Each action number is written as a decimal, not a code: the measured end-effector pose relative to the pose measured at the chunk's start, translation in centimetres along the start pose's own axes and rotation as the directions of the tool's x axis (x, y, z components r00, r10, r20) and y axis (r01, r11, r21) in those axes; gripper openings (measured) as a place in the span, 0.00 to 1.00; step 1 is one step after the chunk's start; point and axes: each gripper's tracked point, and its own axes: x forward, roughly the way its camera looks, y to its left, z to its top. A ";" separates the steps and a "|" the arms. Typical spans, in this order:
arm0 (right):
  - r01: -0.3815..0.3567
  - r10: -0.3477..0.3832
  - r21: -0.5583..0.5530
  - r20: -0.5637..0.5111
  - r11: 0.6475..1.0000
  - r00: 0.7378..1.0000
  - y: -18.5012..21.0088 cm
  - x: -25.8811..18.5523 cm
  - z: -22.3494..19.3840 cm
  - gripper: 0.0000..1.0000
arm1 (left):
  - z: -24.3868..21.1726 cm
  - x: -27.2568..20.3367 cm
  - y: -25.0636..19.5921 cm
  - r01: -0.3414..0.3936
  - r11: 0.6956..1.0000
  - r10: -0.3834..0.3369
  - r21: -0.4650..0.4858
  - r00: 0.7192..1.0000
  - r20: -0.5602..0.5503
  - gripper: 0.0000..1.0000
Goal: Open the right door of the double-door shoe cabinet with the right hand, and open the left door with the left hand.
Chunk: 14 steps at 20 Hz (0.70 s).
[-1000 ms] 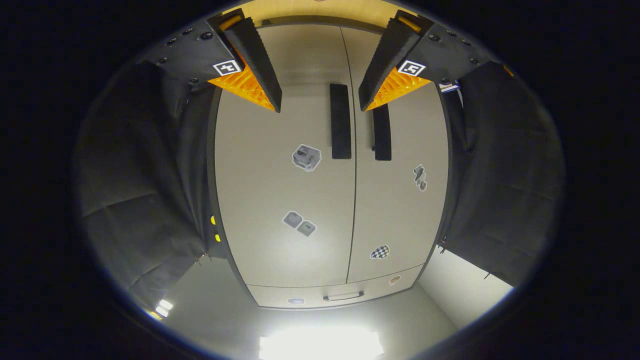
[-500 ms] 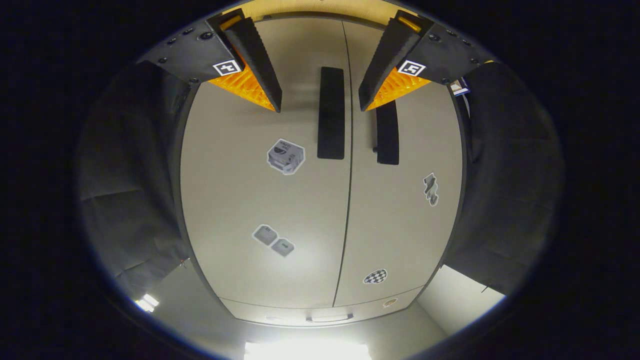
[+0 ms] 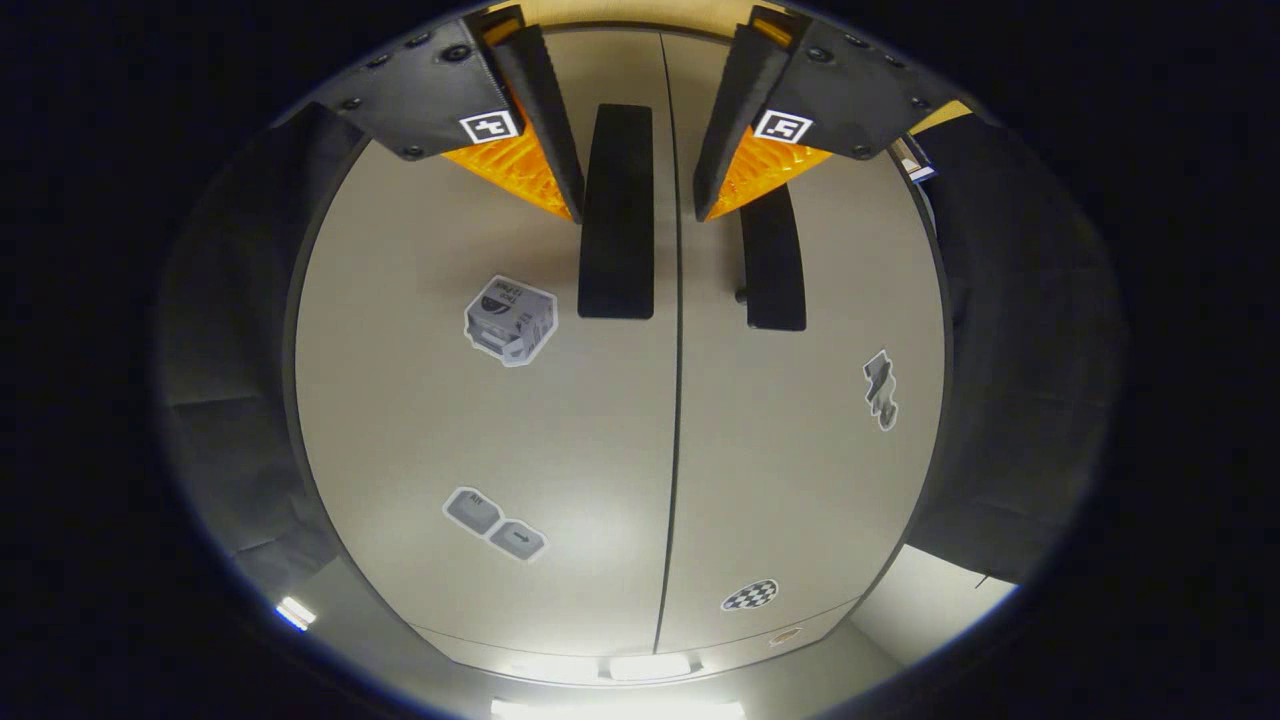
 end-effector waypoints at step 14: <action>0.015 -0.009 0.055 -0.099 0.998 0.995 -1.1 0.6 -1.9 0.13 | 0.2 -0.9 2.2 0.001 1.000 -0.002 0.024 1.000 0.020 0.93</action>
